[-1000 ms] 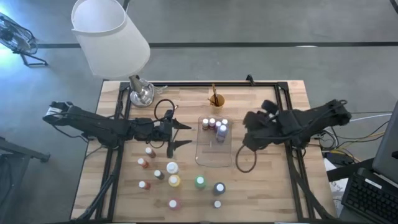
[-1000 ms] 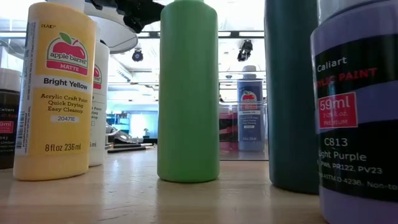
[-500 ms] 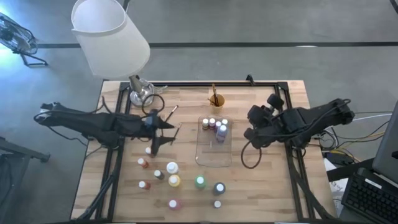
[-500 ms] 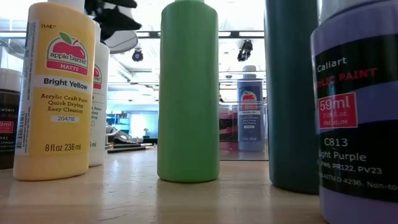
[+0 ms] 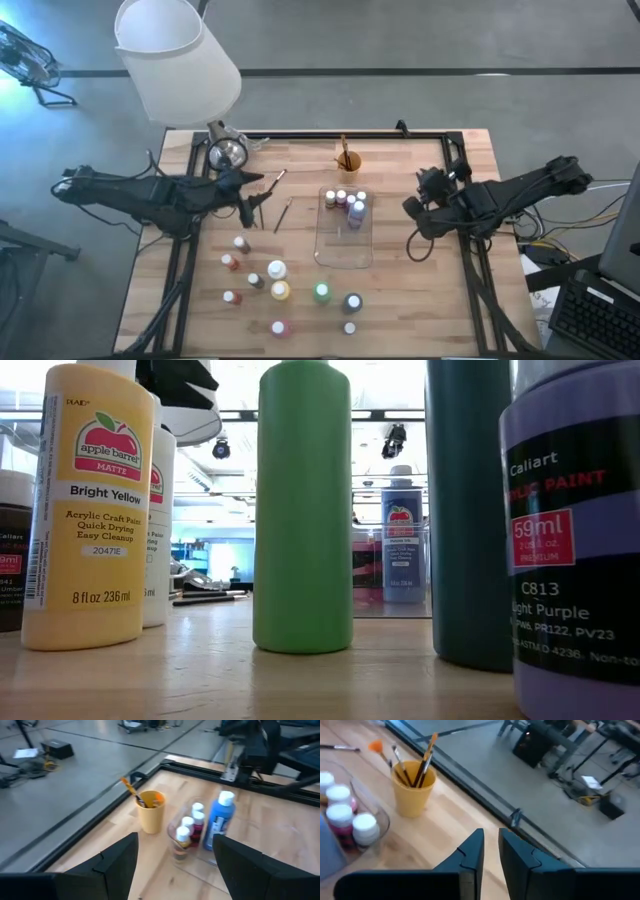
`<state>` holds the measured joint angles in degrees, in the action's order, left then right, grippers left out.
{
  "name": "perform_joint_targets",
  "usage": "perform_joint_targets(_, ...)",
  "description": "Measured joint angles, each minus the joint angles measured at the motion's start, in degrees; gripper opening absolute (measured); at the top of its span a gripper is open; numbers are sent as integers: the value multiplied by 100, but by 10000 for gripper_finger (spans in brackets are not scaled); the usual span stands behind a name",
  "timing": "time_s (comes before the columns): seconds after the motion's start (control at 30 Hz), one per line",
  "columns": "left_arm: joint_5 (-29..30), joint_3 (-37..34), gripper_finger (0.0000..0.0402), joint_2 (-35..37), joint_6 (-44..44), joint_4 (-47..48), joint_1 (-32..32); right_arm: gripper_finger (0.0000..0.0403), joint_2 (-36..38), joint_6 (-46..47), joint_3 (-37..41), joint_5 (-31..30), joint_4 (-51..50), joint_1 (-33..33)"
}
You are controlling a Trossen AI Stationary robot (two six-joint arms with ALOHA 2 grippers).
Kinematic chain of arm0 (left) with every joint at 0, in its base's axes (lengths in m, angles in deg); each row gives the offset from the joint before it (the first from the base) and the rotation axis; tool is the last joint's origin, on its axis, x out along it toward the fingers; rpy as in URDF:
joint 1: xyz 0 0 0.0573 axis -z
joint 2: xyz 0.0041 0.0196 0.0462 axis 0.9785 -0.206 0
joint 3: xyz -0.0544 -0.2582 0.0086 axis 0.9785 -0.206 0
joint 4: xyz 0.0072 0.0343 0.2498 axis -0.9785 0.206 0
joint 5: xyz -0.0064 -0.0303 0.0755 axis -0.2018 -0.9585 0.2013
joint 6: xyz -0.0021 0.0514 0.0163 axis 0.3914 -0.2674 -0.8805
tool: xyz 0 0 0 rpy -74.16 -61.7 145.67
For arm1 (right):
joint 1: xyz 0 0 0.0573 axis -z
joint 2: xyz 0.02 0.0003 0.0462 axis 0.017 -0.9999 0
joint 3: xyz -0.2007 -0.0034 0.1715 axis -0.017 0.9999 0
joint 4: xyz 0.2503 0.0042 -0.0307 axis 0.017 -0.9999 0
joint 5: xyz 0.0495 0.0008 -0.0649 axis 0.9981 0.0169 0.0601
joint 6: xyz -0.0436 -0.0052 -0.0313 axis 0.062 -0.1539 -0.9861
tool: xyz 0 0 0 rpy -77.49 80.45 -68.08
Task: Pick & Place Paint Supplies
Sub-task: Put the silver paint brush into the yellow cup
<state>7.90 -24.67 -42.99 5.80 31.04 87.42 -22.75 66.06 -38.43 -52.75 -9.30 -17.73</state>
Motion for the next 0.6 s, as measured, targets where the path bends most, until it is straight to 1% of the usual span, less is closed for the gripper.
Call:
perform_joint_targets(0.13,261,-2,261,-31,-6,-6,-45,38,511,-647,929,19,1264,0)
perform_joint_targets(0.2,273,-2,261,-79,34,-6,-145,31,743,-1019,1290,44,1898,0)
perform_joint_targets(0.27,274,-2,255,-150,0,26,-288,23,984,-1443,1522,102,2436,30)
perform_joint_targets(0.33,273,7,246,-224,-4,131,-467,15,1227,-1759,1651,336,2822,116)
perform_joint_targets(0.37,274,24,241,-262,-8,175,-560,12,1356,-1807,1715,422,3033,158)
perform_joint_targets(0.43,271,71,229,-345,-7,169,-775,9,1596,-1828,1865,408,3442,229)
perform_joint_targets(0.5,163,162,218,-452,-29,176,-1052,9,1770,-1852,2022,98,3754,307)
perform_joint_targets(0.6,-310,326,205,-684,-110,212,-1509,8,1939,-1858,2212,-679,3962,415)
